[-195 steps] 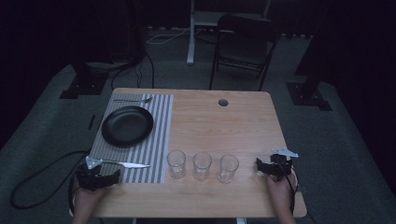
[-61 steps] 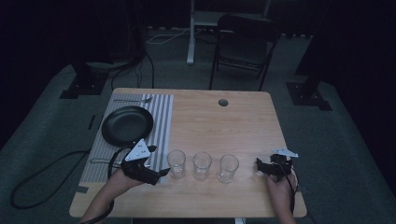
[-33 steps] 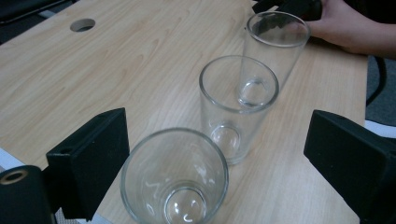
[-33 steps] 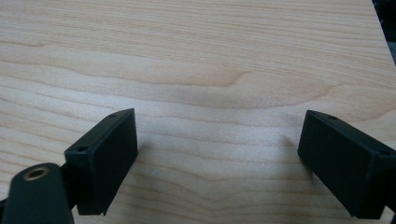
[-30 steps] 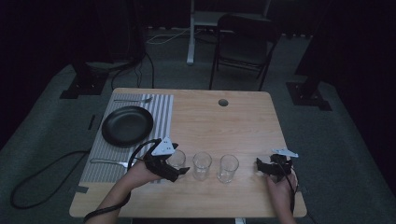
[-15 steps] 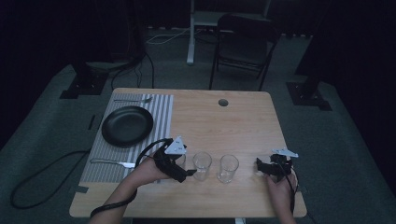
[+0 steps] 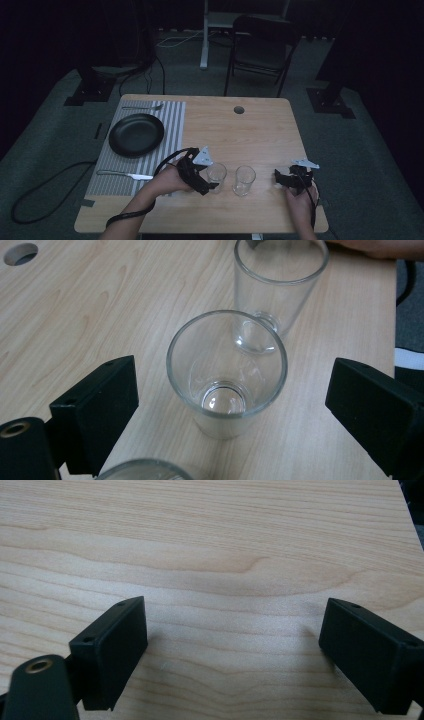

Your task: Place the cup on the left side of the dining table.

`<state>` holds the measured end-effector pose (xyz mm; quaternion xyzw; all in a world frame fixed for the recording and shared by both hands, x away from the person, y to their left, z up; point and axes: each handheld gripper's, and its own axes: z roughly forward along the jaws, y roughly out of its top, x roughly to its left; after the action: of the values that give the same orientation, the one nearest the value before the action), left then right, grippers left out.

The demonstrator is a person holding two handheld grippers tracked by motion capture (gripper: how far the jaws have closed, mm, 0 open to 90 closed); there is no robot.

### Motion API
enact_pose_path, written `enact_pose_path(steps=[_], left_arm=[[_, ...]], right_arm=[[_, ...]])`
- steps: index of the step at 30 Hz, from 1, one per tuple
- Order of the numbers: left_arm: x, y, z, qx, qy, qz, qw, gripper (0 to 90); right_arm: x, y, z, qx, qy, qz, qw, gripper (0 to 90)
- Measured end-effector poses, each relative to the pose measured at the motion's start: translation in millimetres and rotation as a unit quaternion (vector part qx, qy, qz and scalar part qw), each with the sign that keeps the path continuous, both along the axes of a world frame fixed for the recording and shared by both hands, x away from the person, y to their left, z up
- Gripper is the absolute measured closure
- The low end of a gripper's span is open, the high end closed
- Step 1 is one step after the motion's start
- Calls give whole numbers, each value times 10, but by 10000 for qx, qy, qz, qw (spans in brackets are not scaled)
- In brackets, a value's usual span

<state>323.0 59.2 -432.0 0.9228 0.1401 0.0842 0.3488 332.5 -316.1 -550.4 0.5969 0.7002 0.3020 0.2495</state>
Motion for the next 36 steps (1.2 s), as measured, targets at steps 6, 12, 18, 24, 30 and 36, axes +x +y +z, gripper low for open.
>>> enact_pose_path(steps=[6, 12, 18, 24, 30, 36], left_arm=[[46, -146, -66, 278, 141, -51, 9995, 72], [85, -212, -56, 535, 298, 56, 9981, 72], [86, -307, -85, 952, 284, 121, 9950, 72], [77, -368, -72, 1129, 204, 171, 9933, 136], [87, -457, -74, 1378, 137, 374, 9897, 260], [125, -444, -30, 1370, 479, 264, 9891, 285]], right_arm=[[0, 0, 0, 0, 0, 0, 10000, 115], [0, 0, 0, 0, 0, 0, 10000, 115], [0, -1, 0, -2, -1, 2, 10000, 115], [0, 0, 0, 0, 0, 0, 10000, 115], [0, 0, 0, 0, -1, 1, 10000, 115], [0, 0, 0, 1, 0, -1, 10000, 116]])
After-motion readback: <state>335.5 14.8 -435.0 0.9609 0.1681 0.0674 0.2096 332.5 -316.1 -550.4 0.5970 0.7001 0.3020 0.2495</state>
